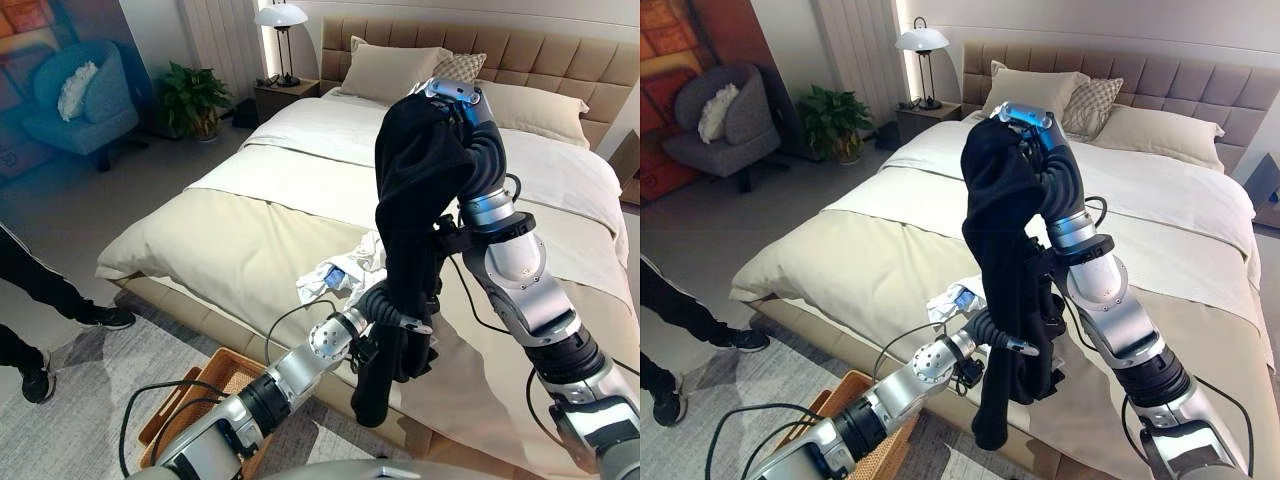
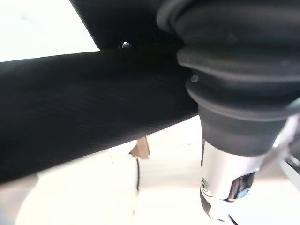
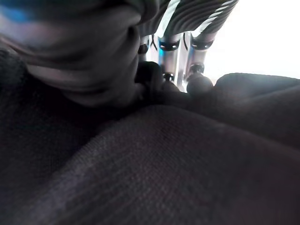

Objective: Pick up clothes into the bucket

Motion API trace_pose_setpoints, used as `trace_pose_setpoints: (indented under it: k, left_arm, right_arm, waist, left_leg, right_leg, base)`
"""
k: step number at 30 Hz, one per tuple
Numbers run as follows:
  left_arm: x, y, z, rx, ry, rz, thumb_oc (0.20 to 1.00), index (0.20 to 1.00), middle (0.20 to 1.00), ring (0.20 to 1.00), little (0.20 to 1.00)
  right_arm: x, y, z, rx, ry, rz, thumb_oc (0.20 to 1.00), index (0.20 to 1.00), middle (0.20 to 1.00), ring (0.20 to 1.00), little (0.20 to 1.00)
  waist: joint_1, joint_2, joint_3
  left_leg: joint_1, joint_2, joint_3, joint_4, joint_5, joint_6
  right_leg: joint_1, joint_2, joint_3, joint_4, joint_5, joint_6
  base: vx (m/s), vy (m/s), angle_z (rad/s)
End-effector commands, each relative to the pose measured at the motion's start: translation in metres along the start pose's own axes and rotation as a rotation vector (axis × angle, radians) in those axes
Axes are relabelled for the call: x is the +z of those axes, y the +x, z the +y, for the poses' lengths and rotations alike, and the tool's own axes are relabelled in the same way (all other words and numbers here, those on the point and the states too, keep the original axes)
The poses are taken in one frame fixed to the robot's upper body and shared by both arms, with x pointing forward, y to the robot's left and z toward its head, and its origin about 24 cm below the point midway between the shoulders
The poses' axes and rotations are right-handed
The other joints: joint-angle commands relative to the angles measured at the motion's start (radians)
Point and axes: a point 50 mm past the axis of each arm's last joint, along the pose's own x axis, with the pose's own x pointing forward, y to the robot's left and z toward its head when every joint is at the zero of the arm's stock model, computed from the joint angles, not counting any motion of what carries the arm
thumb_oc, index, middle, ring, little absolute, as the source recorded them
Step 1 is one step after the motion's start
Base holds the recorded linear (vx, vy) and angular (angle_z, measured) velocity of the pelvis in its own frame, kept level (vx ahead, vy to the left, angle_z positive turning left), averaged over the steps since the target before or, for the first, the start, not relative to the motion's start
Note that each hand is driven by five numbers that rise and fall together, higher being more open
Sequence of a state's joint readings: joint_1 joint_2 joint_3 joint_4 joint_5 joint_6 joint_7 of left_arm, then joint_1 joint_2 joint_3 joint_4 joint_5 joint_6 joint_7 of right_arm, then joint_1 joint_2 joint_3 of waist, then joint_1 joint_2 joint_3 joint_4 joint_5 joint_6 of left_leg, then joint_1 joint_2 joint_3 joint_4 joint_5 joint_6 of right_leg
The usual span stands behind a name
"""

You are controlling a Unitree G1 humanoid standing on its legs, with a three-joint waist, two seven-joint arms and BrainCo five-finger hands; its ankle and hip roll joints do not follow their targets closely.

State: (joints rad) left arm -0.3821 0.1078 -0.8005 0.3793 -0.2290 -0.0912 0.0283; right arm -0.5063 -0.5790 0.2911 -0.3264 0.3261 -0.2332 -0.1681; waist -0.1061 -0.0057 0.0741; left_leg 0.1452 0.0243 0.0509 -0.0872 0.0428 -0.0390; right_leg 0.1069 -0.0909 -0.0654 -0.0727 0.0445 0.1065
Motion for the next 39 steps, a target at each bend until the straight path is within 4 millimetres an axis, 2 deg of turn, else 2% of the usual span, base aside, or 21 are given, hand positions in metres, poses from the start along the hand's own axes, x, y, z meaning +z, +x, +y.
trace_pose_setpoints:
  k: [1,5,6,7,8,9,10,13,18,24,26,27,28,29,32,33,34,35,36,38,39]
  left_arm:
    - [0.022,0.022,0.0,0.036,-0.012,-0.062,1.0,1.0,1.0,1.0,1.0]
    - [0.018,0.023,-0.002,0.051,-0.057,-0.037,1.0,1.0,1.0,1.0,1.0]
    - [0.017,0.024,-0.004,0.045,-0.087,-0.031,0.953,0.953,0.953,0.953,0.953]
    - [0.017,0.024,-0.007,0.028,-0.113,-0.027,0.614,0.614,0.614,0.614,0.614]
    - [0.017,0.024,-0.007,0.024,-0.124,-0.027,0.517,0.517,0.517,0.517,0.517]
    - [0.018,0.024,-0.007,0.018,-0.144,-0.03,0.341,0.341,0.341,0.341,0.341]
    - [0.019,0.024,-0.007,0.019,-0.155,-0.033,0.2,0.2,0.2,0.2,0.2]
    - [0.017,0.022,-0.004,0.041,-0.217,-0.024,0.2,0.2,0.2,0.2,0.2]
    - [0.016,0.019,0.002,0.074,-0.223,-0.033,0.2,0.2,0.2,0.2,0.2]
    - [0.017,0.008,0.027,0.185,-0.265,-0.065,0.2,0.2,0.2,0.2,0.2]
    - [0.017,0.005,0.031,0.199,-0.262,-0.073,0.2,0.2,0.2,0.2,0.2]
    - [0.02,-0.003,0.043,0.239,-0.246,-0.104,0.2,0.2,0.2,0.2,0.2]
    - [0.02,-0.003,0.043,0.238,-0.246,-0.103,0.2,0.2,0.2,0.2,0.2]
    - [0.026,-0.014,0.059,0.284,-0.212,-0.147,0.2,0.2,0.2,0.2,0.2]
    - [0.035,-0.03,0.08,0.353,-0.188,-0.212,0.2,0.2,0.2,0.2,0.2]
    - [0.042,-0.039,0.093,0.404,-0.183,-0.254,0.2,0.2,0.2,0.2,0.2]
    - [0.041,-0.039,0.093,0.404,-0.183,-0.253,0.2,0.2,0.2,0.2,0.2]
    - [0.044,-0.046,0.099,0.43,-0.181,-0.275,0.2,0.2,0.2,0.2,0.2]
    - [0.048,-0.059,0.11,0.478,-0.179,-0.316,0.2,0.2,0.2,0.2,0.2]
    - [0.055,-0.073,0.122,0.535,-0.179,-0.37,0.2,0.2,0.2,0.2,0.2]
    - [0.057,-0.078,0.126,0.559,-0.194,-0.391,0.2,0.2,0.2,0.2,0.2]
  right_arm:
    - [0.038,0.011,-0.004,-0.076,0.08,-0.221,0.2,0.2,0.2,0.2,0.2]
    - [0.042,0.01,-0.004,-0.064,0.141,-0.229,0.2,0.2,0.2,0.2,0.2]
    - [0.042,0.01,-0.004,-0.064,0.146,-0.228,0.2,0.2,0.2,0.2,0.2]
    - [0.043,0.011,-0.006,-0.064,0.141,-0.232,0.2,0.2,0.2,0.2,0.2]
    - [0.045,0.011,-0.007,-0.065,0.137,-0.236,0.2,0.2,0.2,0.2,0.2]
    - [0.045,0.01,-0.008,-0.071,0.141,-0.234,0.2,0.2,0.2,0.2,0.2]
    - [0.045,0.01,-0.009,-0.074,0.146,-0.236,0.2,0.2,0.2,0.2,0.2]
    - [0.048,0.008,-0.014,-0.089,0.136,-0.244,0.2,0.2,0.2,0.2,0.2]
    - [0.05,0.005,-0.027,-0.143,0.068,-0.249,0.2,0.2,0.2,0.2,0.2]
    - [0.04,-0.012,-0.051,-0.267,0.029,-0.182,0.2,0.2,0.2,0.2,0.2]
    - [0.039,-0.016,-0.053,-0.278,0.026,-0.169,0.2,0.2,0.2,0.2,0.2]
    - [0.03,-0.03,-0.063,-0.329,0.009,-0.102,0.2,0.2,0.2,0.2,0.2]
    - [0.03,-0.03,-0.063,-0.329,0.009,-0.101,0.2,0.2,0.2,0.2,0.2]
    - [0.019,-0.046,-0.07,-0.369,-0.011,-0.018,0.2,0.2,0.2,0.2,0.2]
    - [-0.002,-0.071,-0.078,-0.438,-0.037,0.126,0.2,0.2,0.2,0.2,0.2]
    - [-0.01,-0.084,-0.08,-0.469,-0.055,0.192,0.2,0.2,0.2,0.2,0.2]
    - [-0.01,-0.084,-0.08,-0.469,-0.054,0.193,0.2,0.2,0.2,0.2,0.2]
    - [-0.016,-0.093,-0.081,-0.473,-0.075,0.247,0.2,0.2,0.2,0.2,0.2]
    - [-0.035,-0.116,-0.083,-0.488,-0.111,0.389,0.304,0.304,0.304,0.304,0.304]
    - [-0.048,-0.138,-0.087,-0.524,-0.137,0.503,0.489,0.489,0.489,0.489,0.489]
    - [-0.056,-0.148,-0.085,-0.538,-0.118,0.554,0.875,0.875,0.875,0.875,0.875]
  waist:
    - [0.019,-0.063,-0.011]
    - [0.018,-0.068,-0.01]
    - [0.017,-0.069,-0.01]
    - [0.016,-0.07,-0.01]
    - [0.015,-0.07,-0.011]
    - [0.013,-0.071,-0.012]
    - [0.012,-0.071,-0.012]
    - [0.008,-0.071,-0.015]
    - [0.004,-0.071,-0.019]
    - [0.002,-0.068,-0.022]
    - [0.002,-0.068,-0.023]
    - [0.002,-0.066,-0.024]
    - [0.002,-0.066,-0.024]
    - [0.003,-0.064,-0.026]
    - [0.006,-0.061,-0.028]
    - [0.007,-0.06,-0.028]
    - [0.007,-0.06,-0.028]
    - [0.008,-0.059,-0.028]
    - [0.011,-0.057,-0.03]
    - [0.015,-0.055,-0.032]
    - [0.017,-0.054,-0.032]
  left_leg:
    - [-0.033,-0.037,-0.047,0.107,-0.113,0.025]
    - [-0.034,-0.037,-0.049,0.107,-0.112,0.025]
    - [-0.034,-0.037,-0.049,0.107,-0.112,0.025]
    - [-0.033,-0.037,-0.049,0.106,-0.111,0.025]
    - [-0.032,-0.037,-0.049,0.105,-0.111,0.024]
    - [-0.031,-0.037,-0.049,0.105,-0.112,0.024]
    - [-0.03,-0.037,-0.049,0.104,-0.112,0.024]
    - [-0.026,-0.035,-0.047,0.101,-0.112,0.024]
    - [-0.021,-0.035,-0.044,0.098,-0.113,0.024]
    - [-0.016,-0.034,-0.037,0.096,-0.115,0.024]
    - [-0.015,-0.034,-0.036,0.096,-0.116,0.024]
    - [-0.015,-0.034,-0.035,0.095,-0.117,0.024]
    - [-0.015,-0.034,-0.035,0.095,-0.117,0.024]
    - [-0.013,-0.035,-0.037,0.093,-0.117,0.023]
    - [-0.011,-0.034,-0.036,0.09,-0.115,0.022]
    - [-0.012,-0.034,-0.036,0.09,-0.115,0.021]
    - [-0.012,-0.034,-0.036,0.09,-0.115,0.021]
    - [-0.012,-0.033,-0.035,0.09,-0.115,0.021]
    - [-0.009,-0.033,-0.034,0.087,-0.115,0.02]
    - [-0.007,-0.033,-0.035,0.085,-0.116,0.019]
    - [-0.006,-0.033,-0.035,0.084,-0.116,0.019]
  right_leg:
    - [-0.057,-0.065,-0.032,0.139,-0.04,0.05]
    - [-0.059,-0.064,-0.033,0.142,-0.042,0.049]
    - [-0.059,-0.065,-0.034,0.142,-0.041,0.049]
    - [-0.058,-0.065,-0.035,0.143,-0.042,0.049]
    - [-0.057,-0.065,-0.035,0.143,-0.042,0.05]
    - [-0.057,-0.065,-0.034,0.142,-0.042,0.05]
    - [-0.057,-0.065,-0.034,0.142,-0.042,0.05]
    - [-0.057,-0.065,-0.031,0.143,-0.042,0.05]
    - [-0.057,-0.065,-0.03,0.144,-0.043,0.05]
    - [-0.058,-0.064,-0.024,0.144,-0.043,0.051]
    - [-0.058,-0.064,-0.025,0.144,-0.043,0.051]
    - [-0.057,-0.066,-0.027,0.143,-0.043,0.052]
    - [-0.057,-0.066,-0.027,0.143,-0.043,0.052]
    - [-0.055,-0.066,-0.028,0.141,-0.043,0.052]
    - [-0.052,-0.067,-0.028,0.137,-0.043,0.052]
    - [-0.053,-0.067,-0.028,0.136,-0.042,0.052]
    - [-0.052,-0.067,-0.028,0.136,-0.043,0.052]
    - [-0.053,-0.067,-0.028,0.136,-0.043,0.052]
    - [-0.049,-0.067,-0.028,0.132,-0.042,0.052]
    - [-0.045,-0.069,-0.031,0.128,-0.042,0.051]
    - [-0.042,-0.069,-0.033,0.126,-0.042,0.051]
  base:
    - [0.0,0.0,0.0]
    - [0.0,0.0,0.0]
    - [0.0,0.0,0.0]
    - [0.0,0.0,0.0]
    - [0.0,0.0,0.0]
    - [0.0,0.0,0.0]
    - [0.0,0.0,0.0]
    - [0.0,0.0,0.0]
    - [0.0,0.0,0.0]
    - [0.0,0.0,0.0]
    - [0.0,0.0,0.0]
    - [0.0,0.0,0.0]
    - [0.0,0.0,0.0]
    - [0.0,0.0,0.0]
    - [0.0,0.0,0.0]
    - [0.0,0.0,0.0]
    - [0.0,0.0,0.0]
    - [0.0,0.0,0.0]
    - [0.0,0.0,0.0]
    - [0.0,0.0,0.0]
    - [0.0,0.0,0.0]
